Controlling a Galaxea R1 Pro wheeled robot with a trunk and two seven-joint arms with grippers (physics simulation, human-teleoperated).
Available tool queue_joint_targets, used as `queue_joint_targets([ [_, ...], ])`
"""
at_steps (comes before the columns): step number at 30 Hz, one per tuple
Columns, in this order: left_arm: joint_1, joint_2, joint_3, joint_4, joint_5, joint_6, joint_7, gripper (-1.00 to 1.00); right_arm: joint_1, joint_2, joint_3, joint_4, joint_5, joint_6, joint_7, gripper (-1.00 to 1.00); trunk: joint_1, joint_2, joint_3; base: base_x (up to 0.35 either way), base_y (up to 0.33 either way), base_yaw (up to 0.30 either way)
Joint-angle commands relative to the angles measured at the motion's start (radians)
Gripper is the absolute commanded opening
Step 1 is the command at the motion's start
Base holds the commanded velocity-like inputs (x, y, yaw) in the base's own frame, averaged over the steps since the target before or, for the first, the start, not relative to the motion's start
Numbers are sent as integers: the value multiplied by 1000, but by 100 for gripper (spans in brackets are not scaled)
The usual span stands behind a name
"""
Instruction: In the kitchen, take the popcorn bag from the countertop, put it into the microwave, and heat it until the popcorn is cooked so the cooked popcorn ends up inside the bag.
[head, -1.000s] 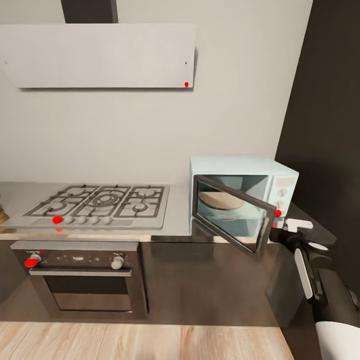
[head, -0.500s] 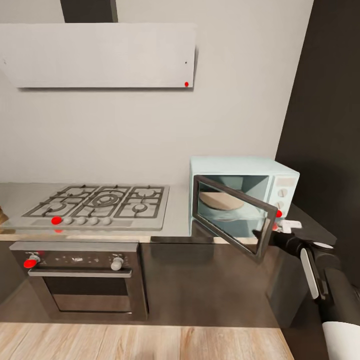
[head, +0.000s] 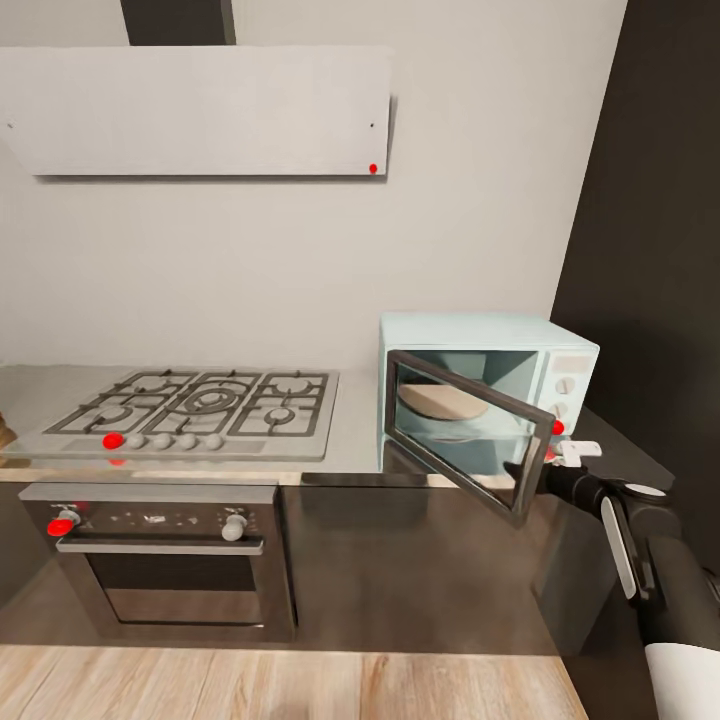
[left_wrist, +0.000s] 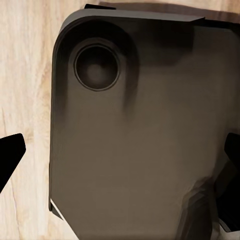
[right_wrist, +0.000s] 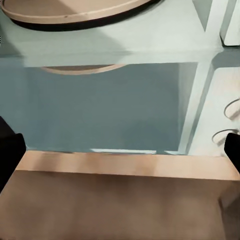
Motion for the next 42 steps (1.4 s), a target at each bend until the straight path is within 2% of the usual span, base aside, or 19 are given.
queue_joint_targets([
  [1, 0, 0, 0, -1, 10, -2, 2, 100, -1, 0, -1, -1, 9, 3, 8, 100, 0, -1, -1, 0, 0, 0],
  [9, 0, 0, 2, -1, 10, -2, 2, 100, -1, -1, 0, -1, 1, 5, 19, 100, 0, -1, -1, -73, 72, 0],
  [13, 0, 0, 2, -1, 10, -2, 2, 100, -1, -3, -3, -1, 8, 46, 130, 100, 0, -1, -1, -84, 82, 0],
  [16, 0, 0, 2, -1, 10, -2, 2, 100, -1, -3, -4, -1, 9, 54, 161, 100, 0, -1, -1, -15, 15, 0],
  [24, 0, 0, 2, -1, 10, -2, 2, 100, -1, -2, -2, -1, 5, 57, 174, 100, 0, -1, -1, -1, 1, 0],
  [29, -1, -1, 2, -1, 10, -2, 2, 100, -1, -3, -4, -1, 9, 58, 222, 100, 0, -1, -1, 0, 22, 0],
  [42, 0, -2, 2, -1, 10, -2, 2, 100, -1, -3, -5, -1, 10, 58, 227, 100, 0, -1, -1, 0, 79, 0],
])
